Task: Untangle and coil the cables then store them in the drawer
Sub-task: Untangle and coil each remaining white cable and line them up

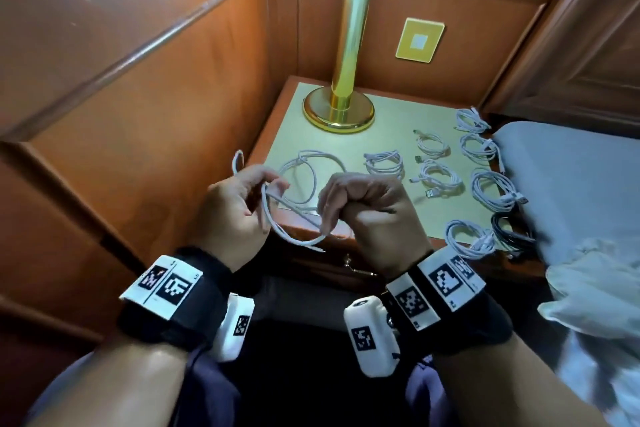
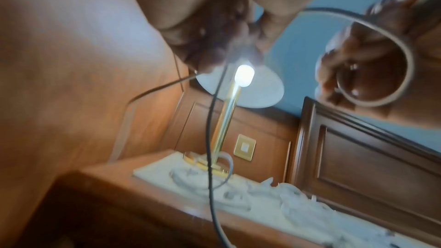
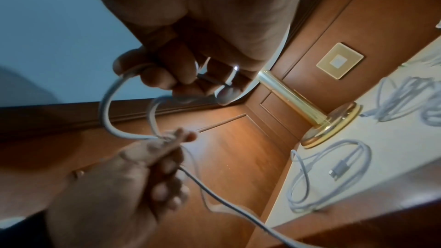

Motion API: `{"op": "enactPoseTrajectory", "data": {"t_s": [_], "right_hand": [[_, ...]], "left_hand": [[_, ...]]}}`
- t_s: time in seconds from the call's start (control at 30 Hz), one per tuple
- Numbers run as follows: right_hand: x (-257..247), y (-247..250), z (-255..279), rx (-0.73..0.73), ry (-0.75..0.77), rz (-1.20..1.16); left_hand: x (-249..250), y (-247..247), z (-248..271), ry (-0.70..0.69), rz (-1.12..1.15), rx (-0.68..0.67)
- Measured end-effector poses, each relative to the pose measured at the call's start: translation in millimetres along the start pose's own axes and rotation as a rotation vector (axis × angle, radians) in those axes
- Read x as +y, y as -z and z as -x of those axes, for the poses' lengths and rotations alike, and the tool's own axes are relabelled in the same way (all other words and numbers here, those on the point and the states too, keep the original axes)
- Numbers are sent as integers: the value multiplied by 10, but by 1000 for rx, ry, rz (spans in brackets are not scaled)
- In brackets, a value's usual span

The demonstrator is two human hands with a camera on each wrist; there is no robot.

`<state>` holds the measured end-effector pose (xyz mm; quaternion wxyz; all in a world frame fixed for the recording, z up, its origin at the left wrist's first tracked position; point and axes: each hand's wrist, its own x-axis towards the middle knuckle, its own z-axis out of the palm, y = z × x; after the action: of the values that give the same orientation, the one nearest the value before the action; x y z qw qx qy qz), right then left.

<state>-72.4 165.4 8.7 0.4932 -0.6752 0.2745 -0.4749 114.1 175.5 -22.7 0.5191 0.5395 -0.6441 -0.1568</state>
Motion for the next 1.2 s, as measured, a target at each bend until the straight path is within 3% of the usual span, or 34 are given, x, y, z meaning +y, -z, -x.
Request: {"op": "enactPoseTrajectory", "data": {"t_s": [0.13,0.2,0.3,0.4,0.47,0.57,0.67,0.73,0.87,0.93,1.0,1.07,1.2], "right_hand": [[-152,-64,346,109,-82,-64],[-274,-97,538,148,-126,-109],[-396,-84,846,149,-246,-125],[-328,35,1237,199,-446,13],[-207,163,1530,263,-597,143],[-133,392,1959,365,-701,417],[-227,472,2305,419,-652,494],[-299,412,2480,336,-597,418],[-390,174,2597,22,-544,311],[-373,89,2559,-27,-525,322],[-347,35,2492,16,-509,324],[-350,4,2439,45,-534,209],[-412,68,2379,152,-581,-266]], "left_hand": [[325,320,351,-12,16,196],[514,421,609,-29,35,179],[738,447,1034,48,187,-57],[852,389,1429,377,397,-498],[895,311,1584,520,489,-640],[972,174,1609,584,573,-563],[1106,62,1557,604,731,-461],[1217,-23,1566,609,847,-427],[1393,-181,1688,647,999,-422],[1402,-214,1712,636,1022,-404],[1360,-211,1696,646,1035,-354],[1300,-192,1669,642,1011,-300],[1049,-167,1566,572,755,-93]]}}
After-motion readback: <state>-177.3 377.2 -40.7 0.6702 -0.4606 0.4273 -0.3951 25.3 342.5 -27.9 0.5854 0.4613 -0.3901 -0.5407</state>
